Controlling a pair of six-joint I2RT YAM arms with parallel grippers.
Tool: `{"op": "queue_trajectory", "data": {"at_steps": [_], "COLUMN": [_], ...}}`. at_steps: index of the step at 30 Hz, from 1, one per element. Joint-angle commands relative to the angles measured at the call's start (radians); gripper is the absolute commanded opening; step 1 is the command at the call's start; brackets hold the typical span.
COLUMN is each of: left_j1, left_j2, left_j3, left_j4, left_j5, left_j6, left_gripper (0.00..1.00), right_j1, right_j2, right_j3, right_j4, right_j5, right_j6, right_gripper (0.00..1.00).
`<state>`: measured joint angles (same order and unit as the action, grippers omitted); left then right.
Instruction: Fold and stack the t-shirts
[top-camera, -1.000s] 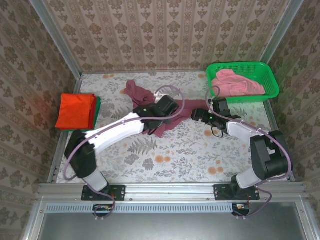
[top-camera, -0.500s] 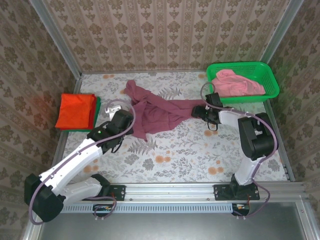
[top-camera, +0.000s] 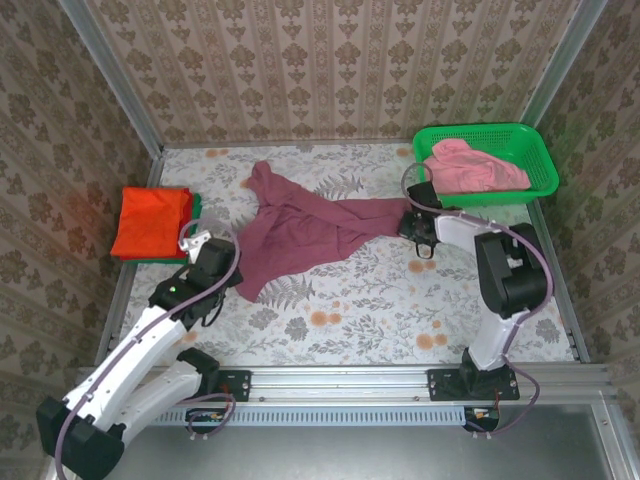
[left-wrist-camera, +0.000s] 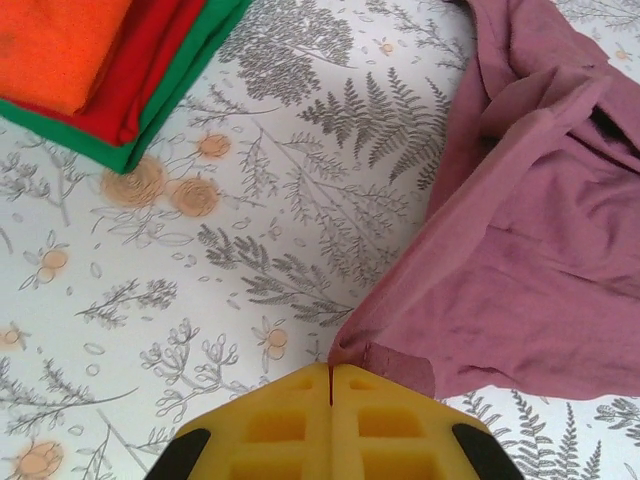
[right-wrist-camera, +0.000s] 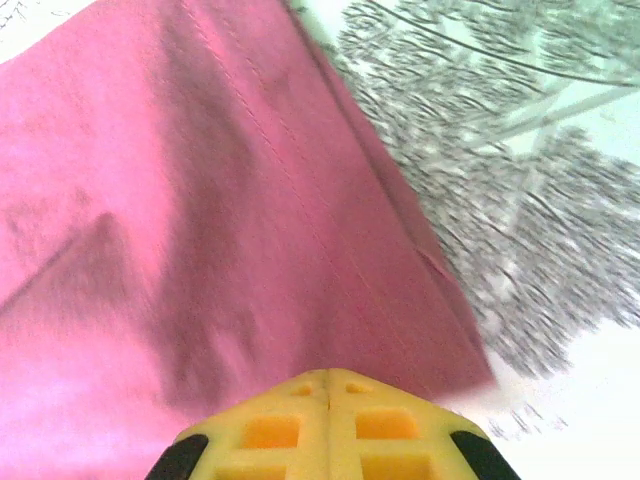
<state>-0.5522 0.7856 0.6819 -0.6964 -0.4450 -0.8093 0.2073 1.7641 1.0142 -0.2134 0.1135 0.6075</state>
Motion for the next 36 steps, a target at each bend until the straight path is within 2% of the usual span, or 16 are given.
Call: {"op": "queue_trajectory", "data": {"at_steps": [1, 7, 11, 12, 15, 17, 19, 23, 28, 36], "left_j1": [0.017, 0.041, 0.056, 0.061, 0.082, 0.09, 0.124, 0.169, 0.21, 0.233], "left_j2": [-0.065, -0.157, -0.216, -0.225, -0.241, -0.247, -0.253, -0.262, -0.265, -0.272], "left_j3": [-0.024, -0.032, -0.059, -0.072, -0.131, -0.176, -0.213, -0.273, -0.297, -0.295], "left_j4": [-0.07, -0.159, -0.236, -0.247, -0.245, -0.236, -0.226, -0.184, -0.164, -0.152], "left_j5": [0.003, -0.001, -0.032, -0.031, -0.002, 0.004, 0.006, 0.035, 0.067, 0.079], "left_j6": [-0.018, -0.034, -0.053, -0.061, -0.101, -0.143, -0.166, -0.166, -0.153, -0.144], "left_gripper": [0.0, 0.0, 0.0, 0.0, 0.0, 0.0, 0.0, 0.0, 0.0, 0.0], "right_j1": [0.003, 0.005, 0.013, 0.02, 0.047, 0.066, 0.074, 0.101, 0.116, 0.116], "right_j2": [-0.186, -0.487, -0.571, -0.567, -0.485, -0.412, -0.321, -0.144, 0.051, 0.194], "right_j3": [-0.08, -0.186, -0.181, -0.173, -0.107, -0.07, -0.046, 0.048, 0.179, 0.263], "right_j4": [0.053, 0.046, 0.027, 0.033, -0.027, -0.067, -0.072, -0.114, -0.188, -0.268], "right_j5": [0.081, 0.107, 0.08, 0.066, 0.068, 0.105, 0.113, 0.148, 0.174, 0.046], "right_j6": [0.011, -0.009, -0.089, -0.127, -0.198, -0.204, -0.2, -0.188, -0.167, -0.118], "right_gripper": [0.0, 0.0, 0.0, 0.08, 0.55, 0.74, 0.83, 0.83, 0.75, 0.59]}}
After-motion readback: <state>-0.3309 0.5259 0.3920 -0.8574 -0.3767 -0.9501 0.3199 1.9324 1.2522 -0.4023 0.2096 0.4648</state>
